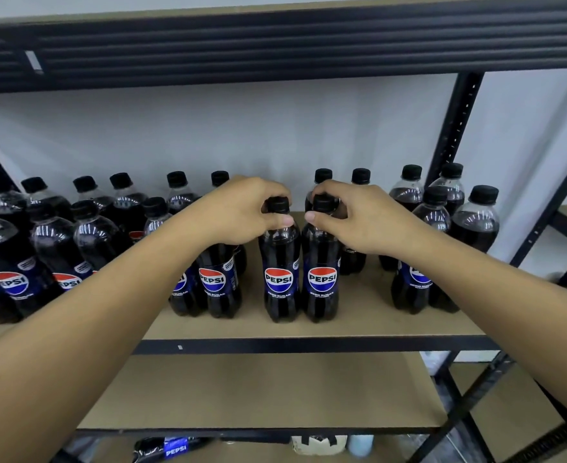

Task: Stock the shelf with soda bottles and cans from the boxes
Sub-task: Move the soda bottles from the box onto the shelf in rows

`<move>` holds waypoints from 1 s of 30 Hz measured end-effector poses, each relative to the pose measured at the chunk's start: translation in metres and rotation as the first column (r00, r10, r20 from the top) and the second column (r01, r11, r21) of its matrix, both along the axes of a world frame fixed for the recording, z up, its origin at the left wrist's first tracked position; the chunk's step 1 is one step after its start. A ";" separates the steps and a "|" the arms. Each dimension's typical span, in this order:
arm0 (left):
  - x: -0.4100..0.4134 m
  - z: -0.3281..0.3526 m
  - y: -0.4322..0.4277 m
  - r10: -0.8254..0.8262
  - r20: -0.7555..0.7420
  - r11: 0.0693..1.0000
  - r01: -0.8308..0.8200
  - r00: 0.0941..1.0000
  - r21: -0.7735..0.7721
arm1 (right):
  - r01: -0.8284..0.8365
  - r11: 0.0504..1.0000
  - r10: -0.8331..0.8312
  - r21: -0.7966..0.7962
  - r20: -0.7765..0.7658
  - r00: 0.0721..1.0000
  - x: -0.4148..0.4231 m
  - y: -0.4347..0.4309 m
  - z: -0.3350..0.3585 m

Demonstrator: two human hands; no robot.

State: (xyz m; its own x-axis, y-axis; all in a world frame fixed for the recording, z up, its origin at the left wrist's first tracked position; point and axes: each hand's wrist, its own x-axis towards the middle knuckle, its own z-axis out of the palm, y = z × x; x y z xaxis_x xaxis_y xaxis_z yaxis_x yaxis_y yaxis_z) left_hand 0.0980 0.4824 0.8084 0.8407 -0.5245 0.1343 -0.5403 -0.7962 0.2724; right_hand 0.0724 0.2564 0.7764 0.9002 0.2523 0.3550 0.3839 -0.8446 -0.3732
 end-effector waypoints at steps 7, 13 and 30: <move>-0.001 0.001 0.004 0.014 -0.008 1.000 -0.014 1.000 0.010 | -0.007 1.000 0.007 -0.001 0.020 1.000 0.000 0.004 -0.001; -0.002 0.011 0.001 0.017 -0.005 1.000 -0.017 1.000 0.017 | -0.004 1.000 0.003 -0.013 -0.054 0.999 -0.004 0.001 0.004; 0.065 0.042 -0.076 -0.057 -0.034 0.996 0.059 0.998 0.067 | 0.254 0.944 -0.297 -0.209 -0.212 0.931 0.029 -0.031 0.056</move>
State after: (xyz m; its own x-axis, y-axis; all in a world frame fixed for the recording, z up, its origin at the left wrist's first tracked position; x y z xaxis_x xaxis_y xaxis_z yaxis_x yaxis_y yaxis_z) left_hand 0.1629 0.4063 0.8501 0.8120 -0.5794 0.0702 -0.5779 -0.7812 0.2361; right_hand 0.1015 0.2258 0.8324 0.9952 0.0203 0.0953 0.0447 -0.9642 -0.2616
